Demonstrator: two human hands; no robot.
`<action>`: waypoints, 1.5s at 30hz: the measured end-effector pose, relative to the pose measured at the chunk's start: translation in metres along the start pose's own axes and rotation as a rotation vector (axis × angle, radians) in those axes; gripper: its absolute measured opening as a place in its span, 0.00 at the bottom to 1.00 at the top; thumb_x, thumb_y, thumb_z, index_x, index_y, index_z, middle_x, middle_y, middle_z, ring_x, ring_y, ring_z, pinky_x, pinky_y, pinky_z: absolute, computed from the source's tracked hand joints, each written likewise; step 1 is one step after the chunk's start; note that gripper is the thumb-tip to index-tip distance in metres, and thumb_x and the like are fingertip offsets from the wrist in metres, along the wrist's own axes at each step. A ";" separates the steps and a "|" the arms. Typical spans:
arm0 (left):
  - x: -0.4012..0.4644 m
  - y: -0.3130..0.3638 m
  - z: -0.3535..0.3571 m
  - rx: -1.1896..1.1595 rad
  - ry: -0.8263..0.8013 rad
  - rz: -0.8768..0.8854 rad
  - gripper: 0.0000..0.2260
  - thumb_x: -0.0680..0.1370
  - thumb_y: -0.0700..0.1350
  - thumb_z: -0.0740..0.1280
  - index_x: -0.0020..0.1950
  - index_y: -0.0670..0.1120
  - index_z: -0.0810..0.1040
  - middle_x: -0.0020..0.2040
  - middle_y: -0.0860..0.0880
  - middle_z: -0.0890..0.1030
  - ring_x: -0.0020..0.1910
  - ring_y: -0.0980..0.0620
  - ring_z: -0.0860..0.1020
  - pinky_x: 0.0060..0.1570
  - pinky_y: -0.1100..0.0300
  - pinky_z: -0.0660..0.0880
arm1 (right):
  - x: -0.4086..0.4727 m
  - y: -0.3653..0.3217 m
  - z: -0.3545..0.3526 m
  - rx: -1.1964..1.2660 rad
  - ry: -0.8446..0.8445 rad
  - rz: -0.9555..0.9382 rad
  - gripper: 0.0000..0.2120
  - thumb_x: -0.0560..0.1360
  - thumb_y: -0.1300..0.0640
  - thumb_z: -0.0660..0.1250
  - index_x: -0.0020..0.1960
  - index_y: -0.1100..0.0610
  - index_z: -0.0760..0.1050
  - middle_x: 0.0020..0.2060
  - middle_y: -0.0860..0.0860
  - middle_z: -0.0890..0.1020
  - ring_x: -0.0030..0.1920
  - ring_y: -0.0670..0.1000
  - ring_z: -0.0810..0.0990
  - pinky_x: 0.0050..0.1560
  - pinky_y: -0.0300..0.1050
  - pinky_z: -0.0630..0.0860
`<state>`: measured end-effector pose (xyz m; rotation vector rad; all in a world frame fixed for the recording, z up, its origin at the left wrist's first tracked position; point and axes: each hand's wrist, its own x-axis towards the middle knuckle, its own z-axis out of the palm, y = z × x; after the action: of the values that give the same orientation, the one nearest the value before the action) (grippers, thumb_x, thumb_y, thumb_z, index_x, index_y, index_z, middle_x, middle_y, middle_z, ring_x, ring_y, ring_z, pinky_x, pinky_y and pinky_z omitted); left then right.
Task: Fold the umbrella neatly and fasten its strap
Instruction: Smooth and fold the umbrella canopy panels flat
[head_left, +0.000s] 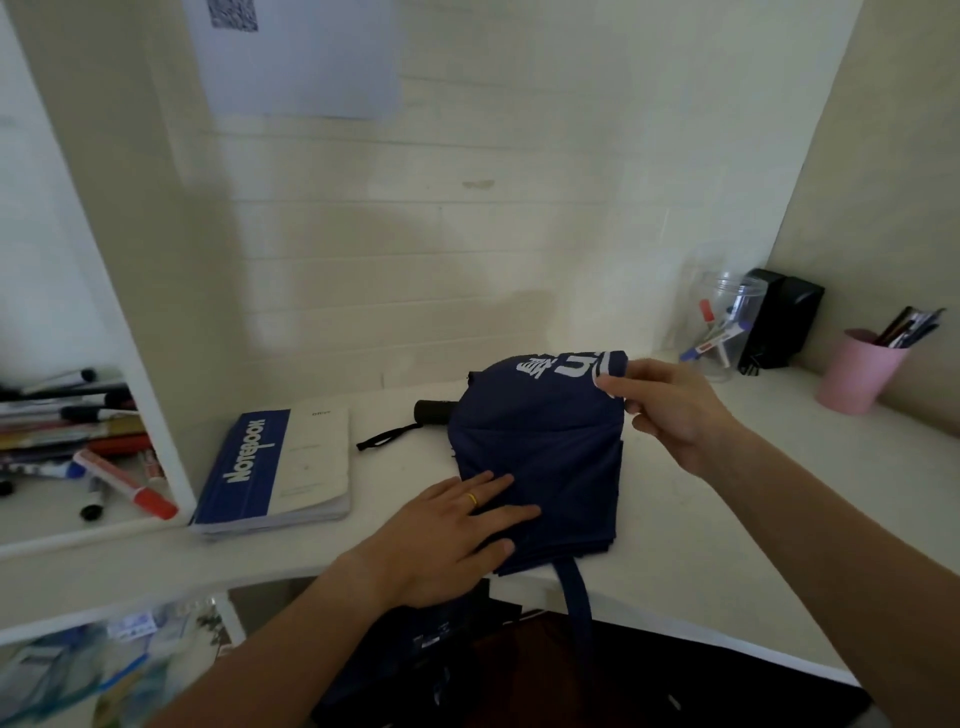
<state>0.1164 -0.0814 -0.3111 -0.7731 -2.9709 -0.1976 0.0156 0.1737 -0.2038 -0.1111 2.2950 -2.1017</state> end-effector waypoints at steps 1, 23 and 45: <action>0.000 0.000 0.000 -0.004 0.005 0.001 0.22 0.85 0.60 0.47 0.80 0.67 0.51 0.84 0.53 0.49 0.82 0.54 0.46 0.79 0.59 0.42 | -0.010 0.004 -0.003 -0.020 -0.024 -0.028 0.11 0.70 0.60 0.77 0.50 0.62 0.82 0.35 0.49 0.81 0.32 0.46 0.73 0.32 0.40 0.67; -0.009 0.023 -0.011 -0.766 0.594 -0.381 0.33 0.69 0.50 0.81 0.69 0.63 0.70 0.58 0.59 0.82 0.58 0.61 0.78 0.61 0.56 0.75 | -0.082 0.092 -0.019 -0.306 -0.230 -0.351 0.21 0.74 0.68 0.72 0.61 0.49 0.75 0.47 0.52 0.87 0.49 0.51 0.86 0.54 0.51 0.82; -0.022 0.024 0.007 -0.733 0.644 -0.281 0.22 0.73 0.38 0.78 0.63 0.55 0.82 0.56 0.57 0.84 0.52 0.60 0.83 0.56 0.61 0.81 | -0.076 0.093 -0.031 -0.512 -0.095 -0.569 0.17 0.71 0.66 0.76 0.52 0.47 0.83 0.43 0.44 0.85 0.41 0.49 0.79 0.40 0.40 0.75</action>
<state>0.1468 -0.0705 -0.3179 -0.2240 -2.3243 -1.3118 0.0862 0.2180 -0.2959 -0.9475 2.9269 -1.5429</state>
